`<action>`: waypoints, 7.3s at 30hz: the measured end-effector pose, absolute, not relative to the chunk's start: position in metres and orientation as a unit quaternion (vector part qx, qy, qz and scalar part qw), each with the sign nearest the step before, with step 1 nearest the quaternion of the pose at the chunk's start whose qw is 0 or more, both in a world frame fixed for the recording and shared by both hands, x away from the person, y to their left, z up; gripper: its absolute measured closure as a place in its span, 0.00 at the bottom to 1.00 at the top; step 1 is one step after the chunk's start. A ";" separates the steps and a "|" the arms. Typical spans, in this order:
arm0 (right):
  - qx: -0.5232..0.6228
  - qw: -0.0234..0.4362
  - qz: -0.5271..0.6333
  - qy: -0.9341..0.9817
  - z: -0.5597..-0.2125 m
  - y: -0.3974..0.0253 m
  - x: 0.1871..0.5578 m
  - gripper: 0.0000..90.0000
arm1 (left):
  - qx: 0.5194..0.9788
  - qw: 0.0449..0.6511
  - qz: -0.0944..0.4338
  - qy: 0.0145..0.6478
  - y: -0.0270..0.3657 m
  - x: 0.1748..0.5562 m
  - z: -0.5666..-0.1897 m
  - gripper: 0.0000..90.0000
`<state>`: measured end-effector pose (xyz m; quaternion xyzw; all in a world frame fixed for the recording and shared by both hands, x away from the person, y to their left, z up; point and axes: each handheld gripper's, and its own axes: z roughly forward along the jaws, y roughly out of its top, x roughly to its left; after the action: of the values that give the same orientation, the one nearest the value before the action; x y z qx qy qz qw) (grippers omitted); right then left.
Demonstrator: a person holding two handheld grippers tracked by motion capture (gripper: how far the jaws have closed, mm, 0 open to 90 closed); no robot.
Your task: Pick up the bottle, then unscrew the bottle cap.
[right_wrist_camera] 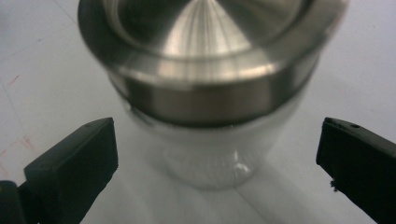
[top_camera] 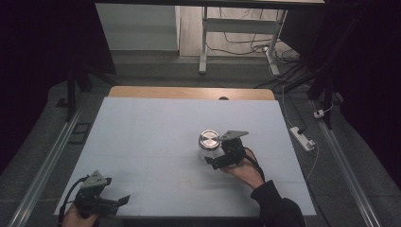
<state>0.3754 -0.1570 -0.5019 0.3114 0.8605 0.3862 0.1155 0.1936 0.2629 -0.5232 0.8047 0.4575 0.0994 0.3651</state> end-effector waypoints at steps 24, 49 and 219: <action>0.267 0.130 0.422 0.856 -0.507 -0.141 0.389 0.16 | 0.804 0.369 0.094 0.457 0.265 0.194 -0.523 0.02; 0.264 0.129 0.428 0.855 -0.491 -0.141 0.371 0.16 | 0.803 0.375 0.091 0.455 0.265 0.194 -0.523 0.02; 0.192 0.071 0.472 0.857 -0.473 -0.116 0.284 0.16 | 0.851 0.499 0.054 0.151 0.095 0.283 -0.442 0.15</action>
<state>0.2838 -0.1156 -0.4732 0.1922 0.8573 0.4723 0.0709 0.2829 0.0952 -0.4421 0.8514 0.1513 0.0536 0.4993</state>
